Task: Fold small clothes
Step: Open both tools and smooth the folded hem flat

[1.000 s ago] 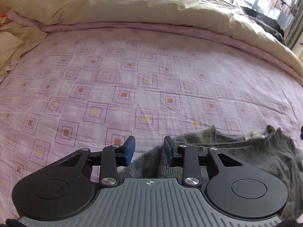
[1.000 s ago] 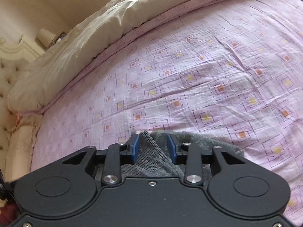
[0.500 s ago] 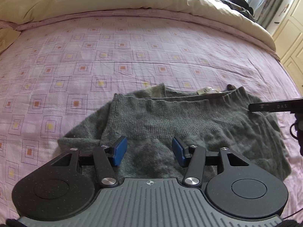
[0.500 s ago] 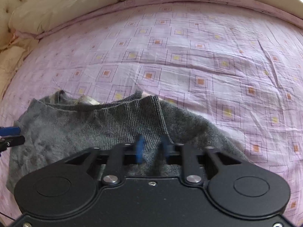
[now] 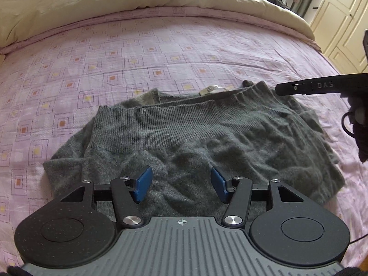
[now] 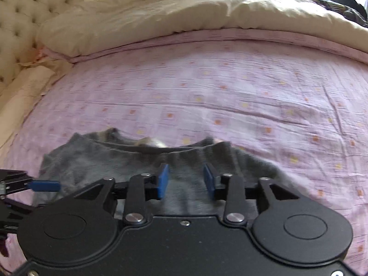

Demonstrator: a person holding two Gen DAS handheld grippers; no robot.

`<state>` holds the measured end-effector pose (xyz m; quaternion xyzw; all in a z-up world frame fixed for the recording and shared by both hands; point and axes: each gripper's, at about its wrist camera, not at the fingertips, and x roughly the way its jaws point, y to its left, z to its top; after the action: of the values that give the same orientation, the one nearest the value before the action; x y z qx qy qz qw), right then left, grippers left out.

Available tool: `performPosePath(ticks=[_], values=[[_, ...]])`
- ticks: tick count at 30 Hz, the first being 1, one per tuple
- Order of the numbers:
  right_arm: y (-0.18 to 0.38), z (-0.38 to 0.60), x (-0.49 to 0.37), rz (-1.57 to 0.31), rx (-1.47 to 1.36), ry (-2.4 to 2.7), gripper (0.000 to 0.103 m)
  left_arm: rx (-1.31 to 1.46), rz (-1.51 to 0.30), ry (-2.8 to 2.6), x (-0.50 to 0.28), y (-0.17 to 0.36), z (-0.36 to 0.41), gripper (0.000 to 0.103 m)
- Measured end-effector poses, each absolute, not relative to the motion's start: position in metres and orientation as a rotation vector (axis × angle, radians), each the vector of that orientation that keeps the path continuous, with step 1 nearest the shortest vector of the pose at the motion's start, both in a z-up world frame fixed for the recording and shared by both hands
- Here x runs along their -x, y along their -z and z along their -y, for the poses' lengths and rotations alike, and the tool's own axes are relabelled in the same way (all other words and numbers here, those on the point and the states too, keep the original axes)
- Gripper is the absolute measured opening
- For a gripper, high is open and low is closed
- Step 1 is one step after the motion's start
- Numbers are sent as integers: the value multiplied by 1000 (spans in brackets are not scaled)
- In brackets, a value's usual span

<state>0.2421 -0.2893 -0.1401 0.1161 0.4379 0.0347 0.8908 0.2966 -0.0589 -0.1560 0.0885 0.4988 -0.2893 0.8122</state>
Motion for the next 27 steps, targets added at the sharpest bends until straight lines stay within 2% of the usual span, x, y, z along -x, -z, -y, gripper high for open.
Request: performPosePath(ticks=[7,10,15,18,22,24,27], values=[[167,211,-237,-1033,-28,-190,49,-233,-1107,551,-294,172,52,55],[182,221,-237,-1062,34,-93,45,-255,-1109,511,-298,176,43,55],[181,255,-236,-1069,-17,0,45,-253,-1112,500,-306,177,29,57],[169,267,-228,-1048,-78,-2,52,-246,-1118,496,-305,172,28,57],[155,262,-203,-1016,-97,-17,55,-210,-1103,502,-291,159,24,58],[156,258,-187,-1033,-86,-20,59,-211,-1108,521,-279,156,23,58],[169,258,-160,-1095,-71,16,59,-243,-1144,528,-258,163,20,59]])
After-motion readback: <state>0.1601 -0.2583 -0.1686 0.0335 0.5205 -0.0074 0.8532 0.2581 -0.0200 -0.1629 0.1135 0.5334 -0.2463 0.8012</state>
